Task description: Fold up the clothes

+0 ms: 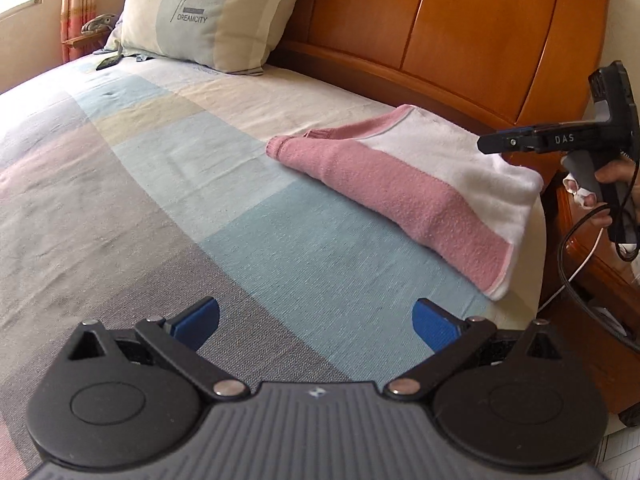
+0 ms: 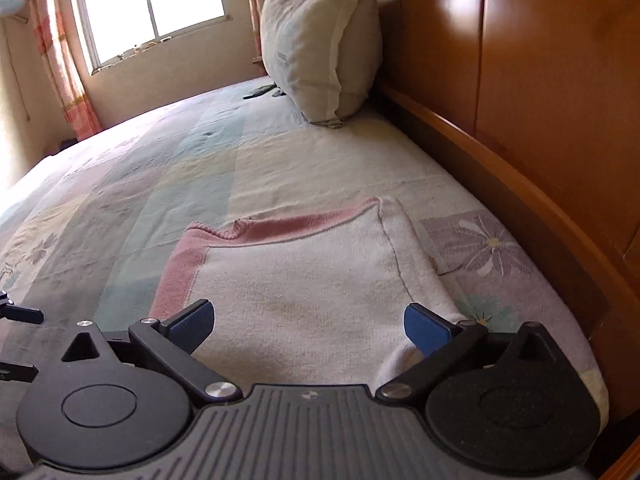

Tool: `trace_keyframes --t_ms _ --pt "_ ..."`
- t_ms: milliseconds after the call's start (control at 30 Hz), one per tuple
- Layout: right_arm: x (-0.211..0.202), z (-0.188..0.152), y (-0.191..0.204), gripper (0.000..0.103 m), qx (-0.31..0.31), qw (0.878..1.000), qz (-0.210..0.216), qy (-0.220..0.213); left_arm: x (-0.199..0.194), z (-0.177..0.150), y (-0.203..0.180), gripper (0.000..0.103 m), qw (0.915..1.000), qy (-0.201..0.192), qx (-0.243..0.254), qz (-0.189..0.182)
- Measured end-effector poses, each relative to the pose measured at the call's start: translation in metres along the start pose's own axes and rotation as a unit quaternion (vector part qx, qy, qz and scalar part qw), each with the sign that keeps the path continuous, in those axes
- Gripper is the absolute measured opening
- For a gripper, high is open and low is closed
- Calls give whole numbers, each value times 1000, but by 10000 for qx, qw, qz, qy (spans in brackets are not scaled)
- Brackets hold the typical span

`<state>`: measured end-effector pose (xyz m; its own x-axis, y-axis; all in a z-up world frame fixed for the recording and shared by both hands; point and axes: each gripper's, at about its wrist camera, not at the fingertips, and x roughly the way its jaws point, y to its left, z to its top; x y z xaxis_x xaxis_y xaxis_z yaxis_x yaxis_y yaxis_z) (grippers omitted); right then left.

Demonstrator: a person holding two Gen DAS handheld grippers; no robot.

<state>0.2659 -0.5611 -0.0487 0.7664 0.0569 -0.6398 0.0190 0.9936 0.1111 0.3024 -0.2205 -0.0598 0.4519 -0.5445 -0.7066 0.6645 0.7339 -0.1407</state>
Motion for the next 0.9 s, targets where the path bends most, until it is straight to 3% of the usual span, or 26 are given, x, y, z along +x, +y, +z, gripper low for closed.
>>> trace_keyframes --t_ms 133,267,467,567,767,900 --pt "12 -11 36 103 -691 9967 -435 -19 -6 -6 -3 102 10000 4 -26 63" --pt "30 -31 34 103 -735 9923 -904 416 -15 -16 -4 102 9996 -12 63 281" --pt "-4 -58 37 103 -612 9948 -748 310 -20 -23 -13 102 9988 -49 285 391" --pt "-3 -72 37 103 -698 9911 -982 570 -23 -26 -19 102 9986 -61 338 407" --pt "-19 -44 29 103 -228 9978 -605 -140 -29 -31 -27 102 9982 -183 393 419" --pt "8 -39 14 103 -65 9966 -823 -33 -31 -32 -24 102 9984 -180 270 458"
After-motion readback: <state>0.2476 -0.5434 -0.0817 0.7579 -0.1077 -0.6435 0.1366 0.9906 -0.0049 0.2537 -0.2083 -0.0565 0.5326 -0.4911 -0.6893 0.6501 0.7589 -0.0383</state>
